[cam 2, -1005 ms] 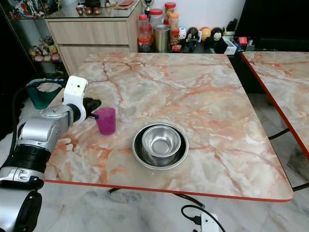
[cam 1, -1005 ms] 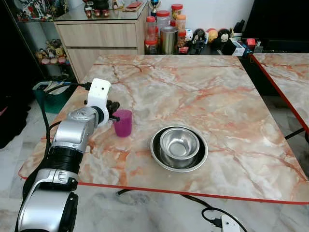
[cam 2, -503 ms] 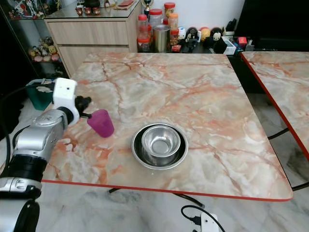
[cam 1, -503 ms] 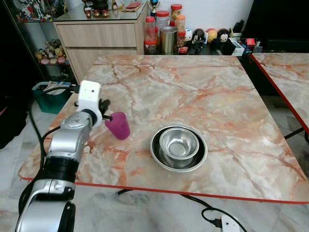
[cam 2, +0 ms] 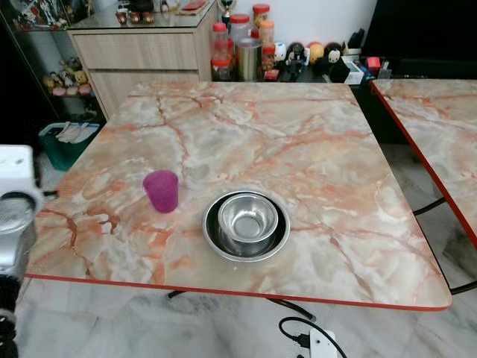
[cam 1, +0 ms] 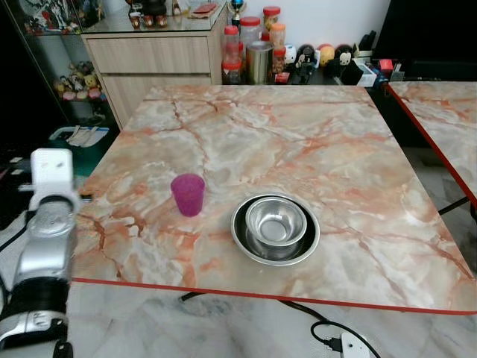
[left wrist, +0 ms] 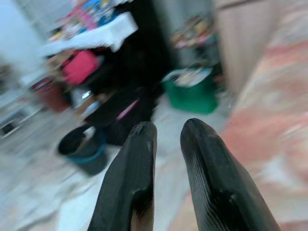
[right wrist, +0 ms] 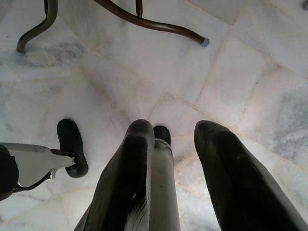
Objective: Setting the table
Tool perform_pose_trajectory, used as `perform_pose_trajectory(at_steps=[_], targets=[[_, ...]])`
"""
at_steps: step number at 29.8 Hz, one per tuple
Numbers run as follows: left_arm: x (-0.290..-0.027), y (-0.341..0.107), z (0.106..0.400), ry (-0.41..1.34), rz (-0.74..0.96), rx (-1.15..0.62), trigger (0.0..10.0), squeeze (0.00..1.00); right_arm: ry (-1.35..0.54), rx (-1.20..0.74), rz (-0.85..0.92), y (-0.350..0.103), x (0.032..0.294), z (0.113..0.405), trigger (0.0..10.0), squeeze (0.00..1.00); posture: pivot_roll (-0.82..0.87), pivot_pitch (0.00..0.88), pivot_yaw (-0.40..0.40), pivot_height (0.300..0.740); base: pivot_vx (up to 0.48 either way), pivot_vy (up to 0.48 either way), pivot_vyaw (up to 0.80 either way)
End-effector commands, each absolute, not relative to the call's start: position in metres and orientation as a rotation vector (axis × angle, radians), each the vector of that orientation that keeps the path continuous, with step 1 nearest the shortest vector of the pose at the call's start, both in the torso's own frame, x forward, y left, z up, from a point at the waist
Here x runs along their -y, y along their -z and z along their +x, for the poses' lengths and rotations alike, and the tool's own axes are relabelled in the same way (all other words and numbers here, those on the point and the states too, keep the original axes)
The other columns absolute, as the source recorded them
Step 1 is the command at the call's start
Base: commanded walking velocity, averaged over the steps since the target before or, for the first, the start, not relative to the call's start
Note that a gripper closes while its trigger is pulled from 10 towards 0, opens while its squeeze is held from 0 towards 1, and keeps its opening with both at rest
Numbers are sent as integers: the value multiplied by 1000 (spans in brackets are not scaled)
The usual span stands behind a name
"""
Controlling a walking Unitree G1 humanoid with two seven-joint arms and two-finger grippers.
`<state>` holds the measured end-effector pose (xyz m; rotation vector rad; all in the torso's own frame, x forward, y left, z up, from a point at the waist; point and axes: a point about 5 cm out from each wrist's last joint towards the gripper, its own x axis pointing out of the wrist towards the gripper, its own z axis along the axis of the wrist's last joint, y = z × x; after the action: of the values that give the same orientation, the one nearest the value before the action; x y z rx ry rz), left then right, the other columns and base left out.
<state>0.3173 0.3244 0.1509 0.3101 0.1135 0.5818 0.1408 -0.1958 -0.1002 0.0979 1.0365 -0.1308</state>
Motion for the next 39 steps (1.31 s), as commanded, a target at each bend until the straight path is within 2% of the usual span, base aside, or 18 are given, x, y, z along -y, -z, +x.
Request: perform_pose_trajectory(at_steps=[1,2,8,10,11,14,17,20,21,24,27,29,35,39], targets=[[-349,-140,300,-690,412,-172,10000,0,144,-1030,113,100,195,141,10000,0,70,0,45,728,0,0,0],[-364,-126,286,-763,435,-230,10000,0,145,-1030,114,100,195,141,10000,0,68,0,47,728,0,0,0],[-388,-96,252,-867,523,-367,10000,0,145,-1032,115,100,195,140,10000,0,71,0,50,728,0,0,0],[-390,-92,248,-877,544,-386,10000,0,144,-1032,115,100,194,140,10000,0,71,0,50,728,0,0,0],[-397,-79,233,-914,590,-463,10000,0,144,-1033,116,101,194,140,10000,0,71,0,50,728,0,0,0],[-399,-74,228,-930,604,-486,10000,0,144,-1033,116,101,194,140,10000,0,71,0,50,728,0,0,0],[-399,-49,206,-936,592,-634,10000,0,146,-1033,117,101,194,140,10000,0,67,0,51,728,0,0,0],[-380,-8,188,-789,508,-825,10000,0,147,-1033,118,101,194,140,10000,0,69,0,50,728,0,0,0],[-364,7,187,-693,455,-870,10000,0,147,-1033,118,101,194,140,10000,0,71,0,50,728,0,0,0],[-346,23,184,-602,430,-931,10000,0,145,-1033,116,100,194,141,10000,0,66,0,49,728,0,0,0],[-339,29,183,-579,421,-951,10000,0,145,-1033,116,100,194,141,10000,0,67,0,49,728,0,0,0],[-324,39,181,-518,416,-982,10000,0,146,-1033,115,100,195,141,10000,0,68,0,46,728,0,0,0],[-310,48,180,-454,392,-1001,10000,0,145,-1033,114,100,195,141,10000,0,67,0,45,728,0,0,0],[-281,55,191,-321,255,-935,10000,0,138,-1035,109,100,195,142,10000,0,67,0,40,728,0,0,0]])
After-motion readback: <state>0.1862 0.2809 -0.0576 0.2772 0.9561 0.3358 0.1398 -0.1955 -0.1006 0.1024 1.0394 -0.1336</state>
